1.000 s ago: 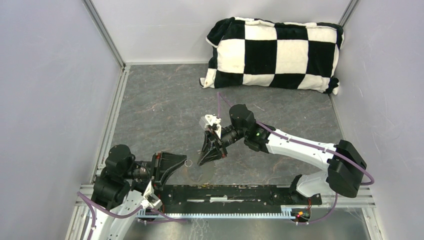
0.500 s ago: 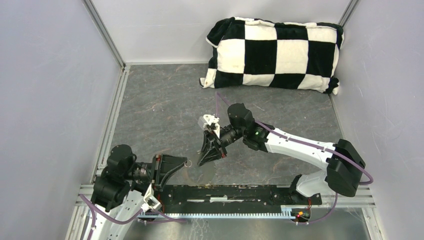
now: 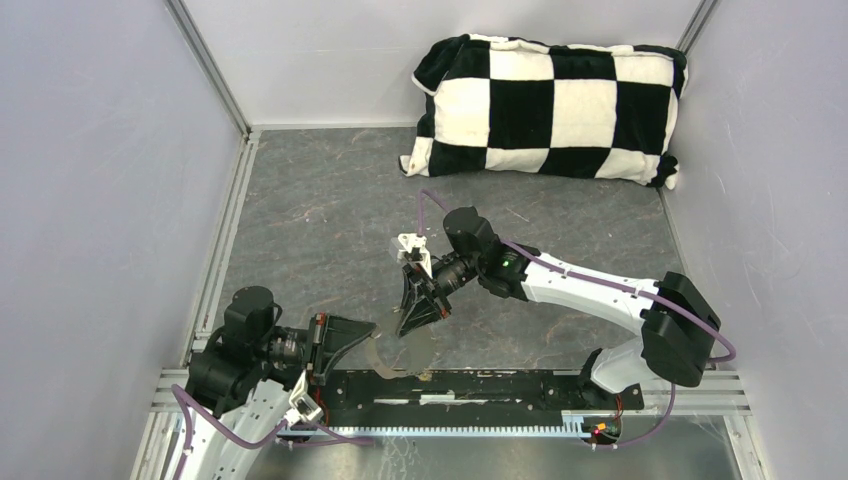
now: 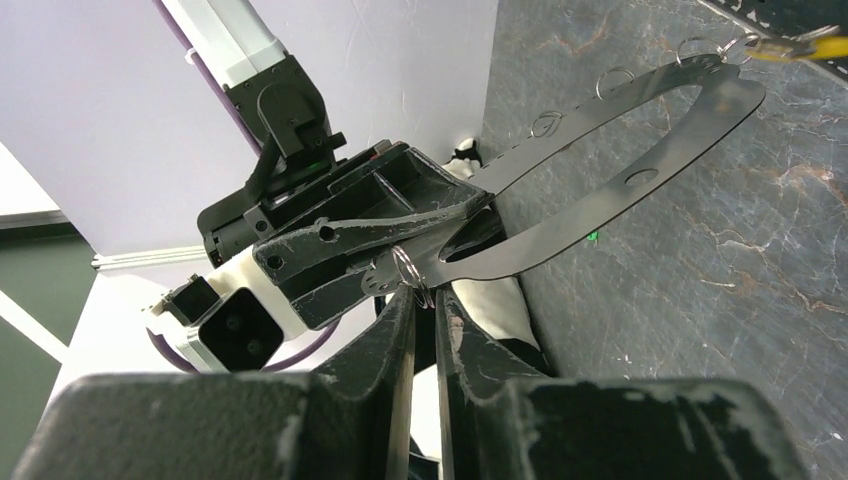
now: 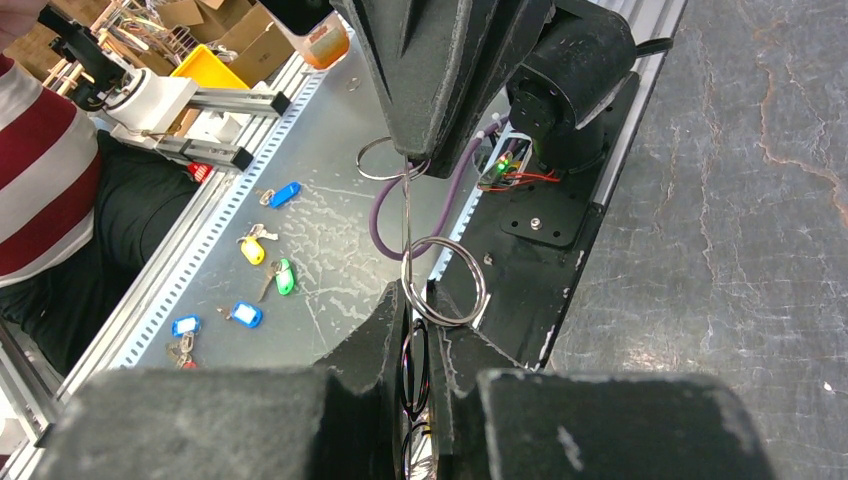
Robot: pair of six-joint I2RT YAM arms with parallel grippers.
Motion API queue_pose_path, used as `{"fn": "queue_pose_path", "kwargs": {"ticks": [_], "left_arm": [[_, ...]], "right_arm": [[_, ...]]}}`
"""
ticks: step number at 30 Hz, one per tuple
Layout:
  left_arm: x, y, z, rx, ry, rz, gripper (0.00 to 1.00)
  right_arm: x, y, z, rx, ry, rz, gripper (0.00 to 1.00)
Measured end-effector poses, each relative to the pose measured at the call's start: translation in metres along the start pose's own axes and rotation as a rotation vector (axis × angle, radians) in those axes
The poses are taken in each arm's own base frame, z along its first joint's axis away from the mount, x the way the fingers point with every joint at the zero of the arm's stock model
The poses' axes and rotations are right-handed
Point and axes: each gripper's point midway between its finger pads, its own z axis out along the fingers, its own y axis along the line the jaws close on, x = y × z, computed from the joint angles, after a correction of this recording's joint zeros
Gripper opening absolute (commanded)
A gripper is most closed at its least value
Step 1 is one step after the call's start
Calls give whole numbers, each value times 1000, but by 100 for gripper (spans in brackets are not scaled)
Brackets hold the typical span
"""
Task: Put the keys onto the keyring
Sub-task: Adjust the key on the keyring.
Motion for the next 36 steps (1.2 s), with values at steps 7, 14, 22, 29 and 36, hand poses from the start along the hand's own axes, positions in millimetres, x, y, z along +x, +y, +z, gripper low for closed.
{"fn": "queue_pose_path", "kwargs": {"ticks": [7,14,22,29,36], "left_arm": [[-1,0,0,0,-1,9,7],[-3,6,-2,-9,4,27,2],[-4,14,-4,-23,1,-85,2],[0,22,-4,-10,-14,-266,2],[4,18,-2,30,-26,-473,2]], "right_arm": [[0,0,0,1,6,-2,1],[3,0,-1,-1,15,-9,1],[-2,2,-1,-8,25,-51,3],[-9,2,-3,-3,35,-81,21],[-11,-9,-7,71,76,-129,45]]}}
